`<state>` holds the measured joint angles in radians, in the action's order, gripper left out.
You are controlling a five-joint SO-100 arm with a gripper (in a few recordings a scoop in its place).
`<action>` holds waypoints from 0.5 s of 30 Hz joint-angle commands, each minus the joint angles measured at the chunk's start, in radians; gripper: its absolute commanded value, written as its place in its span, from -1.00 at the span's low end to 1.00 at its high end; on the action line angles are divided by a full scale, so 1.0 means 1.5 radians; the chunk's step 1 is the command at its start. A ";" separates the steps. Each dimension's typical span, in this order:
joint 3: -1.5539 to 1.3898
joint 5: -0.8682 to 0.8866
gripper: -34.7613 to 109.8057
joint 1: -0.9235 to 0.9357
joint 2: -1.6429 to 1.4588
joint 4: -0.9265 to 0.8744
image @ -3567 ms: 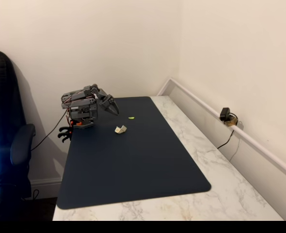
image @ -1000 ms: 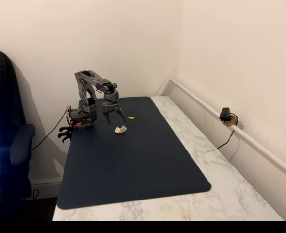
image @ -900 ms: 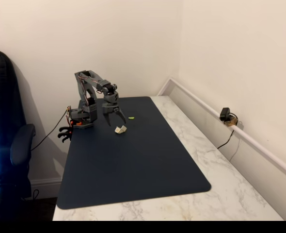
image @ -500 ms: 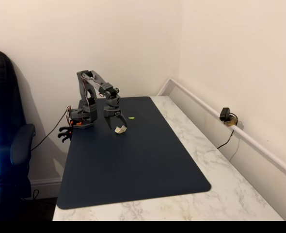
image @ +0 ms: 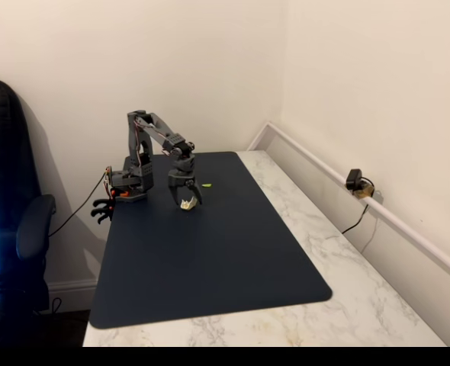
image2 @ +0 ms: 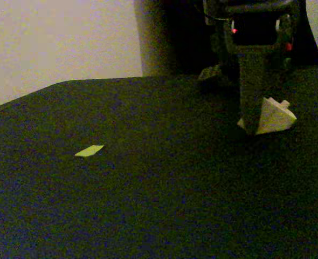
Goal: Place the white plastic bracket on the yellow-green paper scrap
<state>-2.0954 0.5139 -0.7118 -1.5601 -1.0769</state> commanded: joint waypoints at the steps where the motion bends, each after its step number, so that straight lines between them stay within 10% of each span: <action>1: 0.031 0.006 -0.25 0.003 -0.008 -0.006; 6: 0.033 0.021 -0.52 0.006 -0.006 -0.008; 15: 0.028 0.064 -0.40 0.008 -0.024 -0.031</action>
<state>-2.0893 0.5630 -0.6903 -1.5386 -1.0815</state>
